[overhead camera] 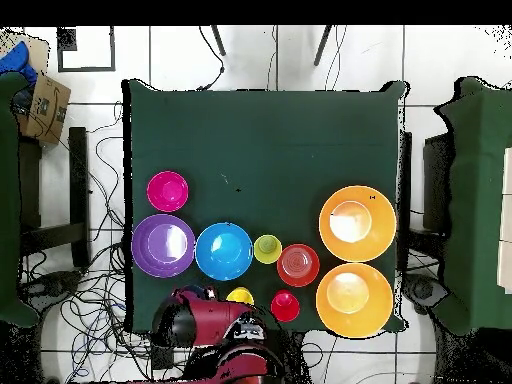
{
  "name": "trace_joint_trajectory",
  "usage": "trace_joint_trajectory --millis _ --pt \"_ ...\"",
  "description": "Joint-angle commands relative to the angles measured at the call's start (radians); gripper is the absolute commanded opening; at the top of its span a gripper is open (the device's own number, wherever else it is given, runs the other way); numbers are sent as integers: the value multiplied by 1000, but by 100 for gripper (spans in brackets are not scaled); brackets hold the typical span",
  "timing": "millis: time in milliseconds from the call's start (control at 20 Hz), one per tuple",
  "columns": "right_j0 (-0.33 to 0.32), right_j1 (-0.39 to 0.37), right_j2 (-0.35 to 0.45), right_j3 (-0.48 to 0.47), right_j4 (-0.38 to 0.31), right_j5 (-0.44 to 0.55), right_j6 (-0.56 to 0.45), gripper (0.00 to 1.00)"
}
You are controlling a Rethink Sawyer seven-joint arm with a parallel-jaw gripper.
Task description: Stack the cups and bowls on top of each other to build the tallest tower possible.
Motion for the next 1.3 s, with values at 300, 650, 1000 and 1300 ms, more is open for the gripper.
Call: trace_joint_trajectory --millis 300,650,1000,1300 --pt "-22 139 85 -192 -26 -97 151 100" --pt "45 31 54 -166 42 29 173 100" --pt "75 -53 34 -168 71 166 166 100" --pt "72 -155 33 -153 72 294 161 100"
